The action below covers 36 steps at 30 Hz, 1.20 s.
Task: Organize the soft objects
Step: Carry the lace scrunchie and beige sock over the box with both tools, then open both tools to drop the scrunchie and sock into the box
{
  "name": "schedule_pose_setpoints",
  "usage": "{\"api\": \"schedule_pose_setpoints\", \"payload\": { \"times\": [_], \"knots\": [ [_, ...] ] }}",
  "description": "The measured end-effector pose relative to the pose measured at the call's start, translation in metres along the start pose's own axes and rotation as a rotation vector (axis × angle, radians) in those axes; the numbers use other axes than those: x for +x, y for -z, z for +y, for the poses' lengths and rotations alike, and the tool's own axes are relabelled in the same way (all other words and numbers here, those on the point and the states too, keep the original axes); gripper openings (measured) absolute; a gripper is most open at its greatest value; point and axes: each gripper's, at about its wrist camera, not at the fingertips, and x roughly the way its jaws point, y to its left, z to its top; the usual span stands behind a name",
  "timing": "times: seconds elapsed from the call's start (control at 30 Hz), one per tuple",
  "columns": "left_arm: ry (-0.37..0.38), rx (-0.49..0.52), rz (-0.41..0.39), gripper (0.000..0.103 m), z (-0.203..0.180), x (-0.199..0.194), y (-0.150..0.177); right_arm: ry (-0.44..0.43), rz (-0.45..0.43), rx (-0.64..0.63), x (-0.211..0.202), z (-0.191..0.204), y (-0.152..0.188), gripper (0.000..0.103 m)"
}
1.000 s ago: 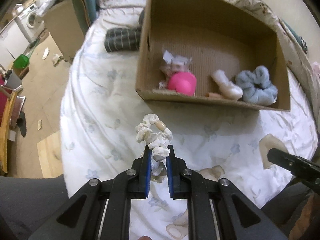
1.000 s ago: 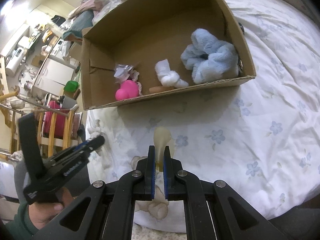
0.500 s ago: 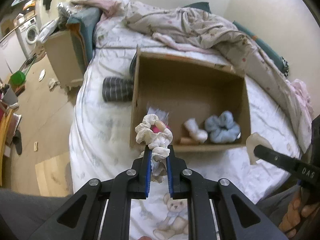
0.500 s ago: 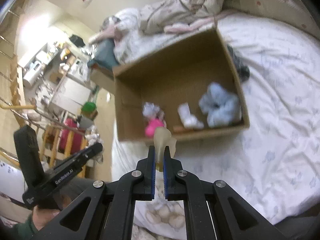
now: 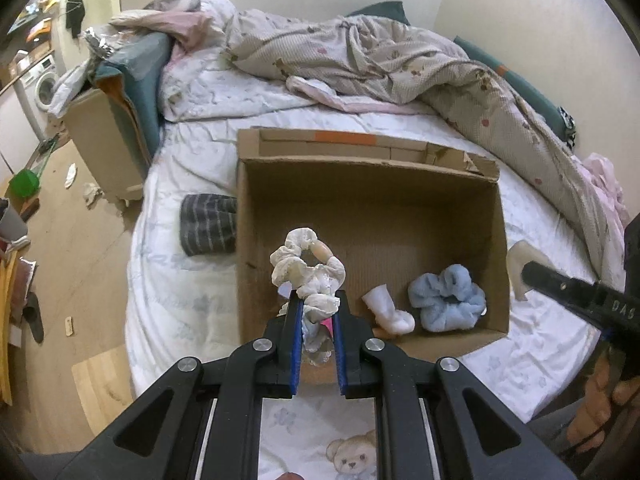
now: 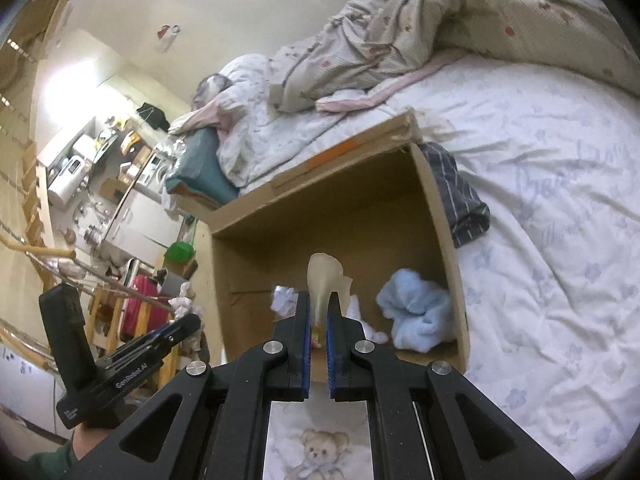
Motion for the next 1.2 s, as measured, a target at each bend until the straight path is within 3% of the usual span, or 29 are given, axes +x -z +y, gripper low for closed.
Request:
{"api": "schedule_pose_setpoints", "payload": {
  "times": [0.13,0.4,0.83,1.2],
  "knots": [
    [0.002,0.03,0.016,0.012,-0.007,0.026,0.004,0.029,0.032,0.049,0.02,-0.016,0.005,0.008],
    [0.004,0.034,0.056,0.013,-0.005,0.056,0.014,0.088,0.118,0.001,0.049,-0.017,0.016,0.008],
    [0.02,0.025,0.063,0.013,-0.004,0.059,0.018,0.129,0.193,-0.038,0.072,-0.006,0.029,0.008],
    [0.012,0.035,0.061,0.015,-0.008,0.058,0.018,0.13,0.202,-0.038,0.08,-0.003,0.027,0.008]
  ]
}}
